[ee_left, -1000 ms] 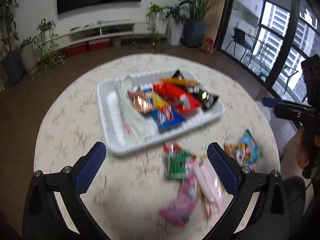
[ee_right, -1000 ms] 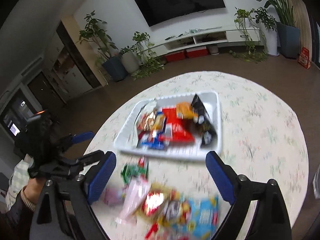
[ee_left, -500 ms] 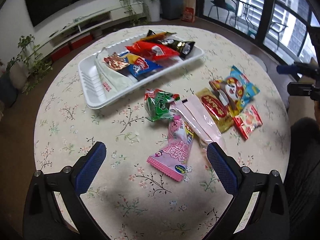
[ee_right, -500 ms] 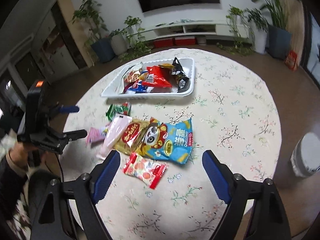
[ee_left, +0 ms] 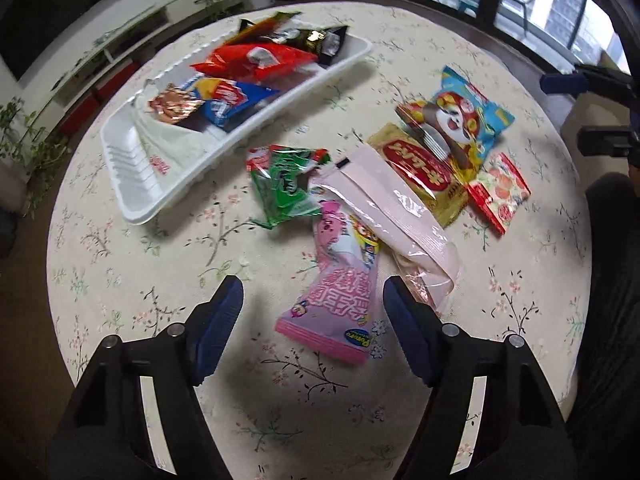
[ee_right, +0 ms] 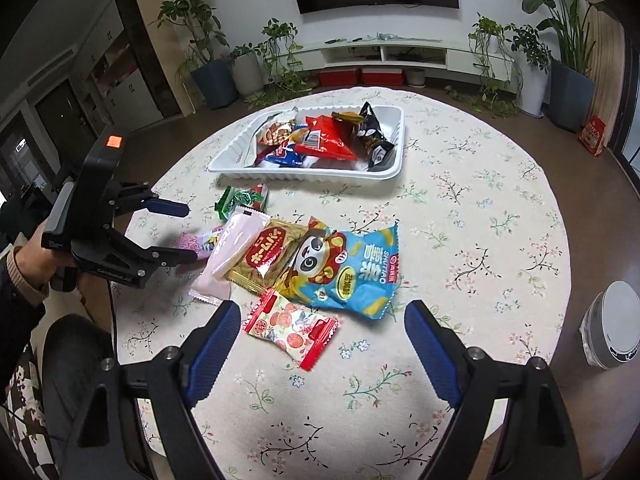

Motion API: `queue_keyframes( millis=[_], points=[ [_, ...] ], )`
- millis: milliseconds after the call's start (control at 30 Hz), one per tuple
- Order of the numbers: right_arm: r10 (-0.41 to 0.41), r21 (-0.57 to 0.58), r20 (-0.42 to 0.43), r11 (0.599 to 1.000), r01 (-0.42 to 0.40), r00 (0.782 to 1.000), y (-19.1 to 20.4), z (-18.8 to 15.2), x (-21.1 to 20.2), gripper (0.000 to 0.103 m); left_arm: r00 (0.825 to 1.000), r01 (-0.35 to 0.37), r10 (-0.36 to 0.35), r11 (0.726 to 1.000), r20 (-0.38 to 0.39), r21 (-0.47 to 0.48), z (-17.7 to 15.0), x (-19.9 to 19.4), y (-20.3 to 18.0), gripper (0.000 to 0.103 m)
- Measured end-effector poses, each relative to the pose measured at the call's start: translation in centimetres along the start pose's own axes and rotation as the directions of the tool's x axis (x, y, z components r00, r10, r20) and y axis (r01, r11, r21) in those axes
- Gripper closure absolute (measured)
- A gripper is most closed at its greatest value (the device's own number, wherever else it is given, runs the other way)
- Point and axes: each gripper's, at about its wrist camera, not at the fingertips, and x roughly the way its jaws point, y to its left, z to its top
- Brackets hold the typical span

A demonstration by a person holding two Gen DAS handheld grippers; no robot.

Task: Organize snacks
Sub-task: 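Grasp the pink packet with the left tool while the right tool grasps the blue panda packet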

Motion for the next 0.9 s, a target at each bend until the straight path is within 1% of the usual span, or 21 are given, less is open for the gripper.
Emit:
queue_keyframes(
  millis=[100, 167, 200, 233, 267, 400, 467, 533, 600, 700, 833, 900],
  points=[
    [-0.003, -0.009, -0.003, 1.0, 0.003, 1.0, 0.0, 0.0, 0.2, 0.016, 0.999, -0.009, 0.011, 0.999, -0.032, 0.043, 0.4, 0.9, -0.7, 0.032],
    [-0.005, -0.011, -0.009, 1.0, 0.005, 1.0, -0.1, 0.1, 0.4, 0.016, 0.999, -0.008, 0.01, 0.999, -0.043, 0.049, 0.6, 1.4, -0.9, 0.032],
    [-0.005, -0.011, -0.013, 1.0, 0.005, 1.0, -0.1, 0.1, 0.5, 0.016, 0.999, -0.005, 0.007, 0.999, -0.047, 0.049, 0.7, 1.6, -0.9, 0.039],
    [-0.004, -0.012, -0.015, 1.0, 0.004, 1.0, -0.1, 0.1, 0.5, 0.016, 0.999, 0.001, 0.002, 0.999, -0.051, 0.047, 0.8, 1.8, -0.9, 0.049],
    [-0.004, -0.014, -0.015, 1.0, 0.003, 1.0, 0.0, 0.2, 0.6, 0.017, 0.998, 0.014, -0.012, 0.999, -0.056, 0.039, 1.0, 2.0, -0.8, 0.051],
    [-0.001, -0.018, -0.029, 1.0, 0.001, 1.0, 0.1, 0.0, 1.1, 0.017, 0.997, 0.031, -0.029, 0.999, -0.071, 0.027, 1.4, 2.3, -0.6, 0.052],
    [0.0, -0.019, -0.033, 1.0, 0.0, 0.999, 0.1, 0.0, 1.2, 0.017, 0.995, 0.049, -0.049, 0.999, -0.084, 0.006, 1.7, 2.4, -0.4, 0.058],
    [-0.001, -0.019, -0.035, 1.0, 0.0, 0.999, 0.1, 0.0, 1.3, 0.017, 0.994, 0.058, -0.058, 0.998, -0.091, -0.004, 1.9, 2.5, -0.4, 0.068],
    [0.0, -0.021, -0.035, 1.0, -0.001, 0.999, 0.1, 0.0, 1.3, 0.017, 0.994, 0.05, -0.051, 0.999, -0.098, -0.012, 2.1, 2.5, -0.6, 0.069],
    [-0.002, -0.032, -0.039, 0.999, 0.001, 0.999, 0.1, 0.0, 1.3, 0.017, 0.993, 0.055, -0.058, 0.998, -0.102, -0.039, 2.3, 2.5, -0.7, 0.072],
    [-0.021, -0.126, -0.046, 0.992, 0.015, 0.999, 0.6, 0.5, 1.2, 0.018, 0.994, 0.059, -0.066, 0.996, -0.092, -0.071, 1.7, 1.7, -0.8, 0.075],
    [-0.009, -0.202, -0.06, 0.979, -0.004, 0.998, 0.9, 1.1, 1.2, 0.018, 0.994, 0.078, -0.085, 0.992, -0.072, -0.095, 1.3, 1.1, -0.7, 0.075]
  ],
)
